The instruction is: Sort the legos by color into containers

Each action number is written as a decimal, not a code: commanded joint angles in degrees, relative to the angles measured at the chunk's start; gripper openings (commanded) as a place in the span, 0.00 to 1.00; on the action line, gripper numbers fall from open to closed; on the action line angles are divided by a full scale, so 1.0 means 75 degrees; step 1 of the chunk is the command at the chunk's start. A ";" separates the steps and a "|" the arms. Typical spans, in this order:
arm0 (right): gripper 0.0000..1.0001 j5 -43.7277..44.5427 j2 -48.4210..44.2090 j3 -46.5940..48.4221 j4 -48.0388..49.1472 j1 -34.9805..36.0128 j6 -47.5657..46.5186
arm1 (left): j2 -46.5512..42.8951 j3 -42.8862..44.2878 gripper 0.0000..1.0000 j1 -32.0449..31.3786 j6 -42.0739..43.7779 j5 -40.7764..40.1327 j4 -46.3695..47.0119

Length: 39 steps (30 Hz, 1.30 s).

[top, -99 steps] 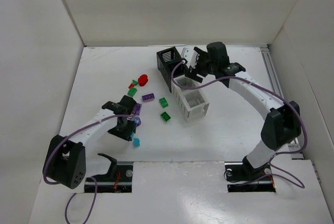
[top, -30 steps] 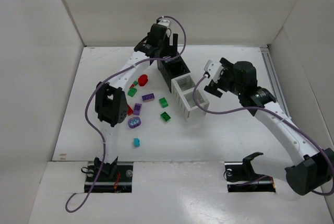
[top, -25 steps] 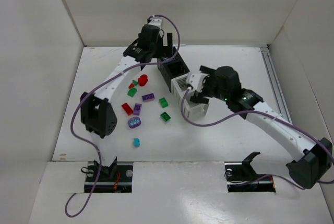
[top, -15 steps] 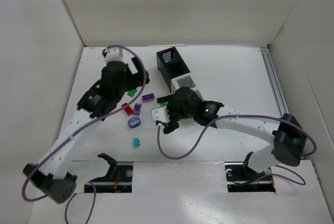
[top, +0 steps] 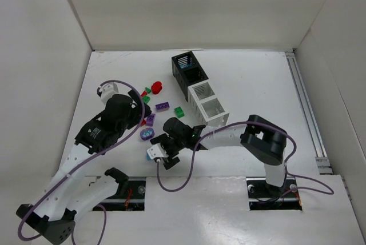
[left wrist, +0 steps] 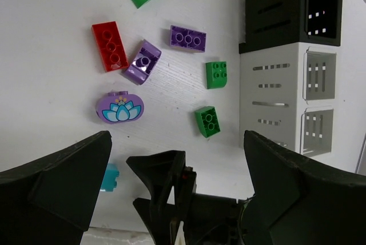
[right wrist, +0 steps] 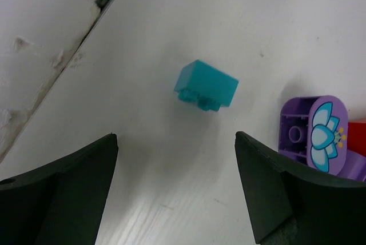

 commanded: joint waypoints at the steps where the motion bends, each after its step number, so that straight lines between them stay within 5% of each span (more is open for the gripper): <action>1: 0.87 -0.0580 0.0215 0.0501 0.1047 -0.0014 0.0402 | -0.0212 0.0030 1.00 -0.0044 -0.0257 -0.0047 -0.0155; 12: 0.70 -0.0744 0.1083 0.1040 0.1423 -0.0014 0.1352 | -0.0353 0.0030 1.00 -0.0044 -0.0468 -0.0188 -0.0366; 26: 0.26 -0.1294 0.1295 0.0970 0.1868 -0.0014 0.1798 | -0.0493 -0.0111 1.00 -0.0044 -0.0772 -0.0328 -0.0577; 33: 0.21 -0.1224 -0.0215 0.0665 0.1868 -0.0270 0.1657 | -0.0249 -0.0333 1.00 -0.0044 -0.0480 0.0045 -0.0110; 39: 0.19 -0.1319 -0.1714 0.0594 0.1003 -0.1980 0.1412 | 0.0443 -0.0404 1.00 -0.0044 -0.0304 0.0117 0.0430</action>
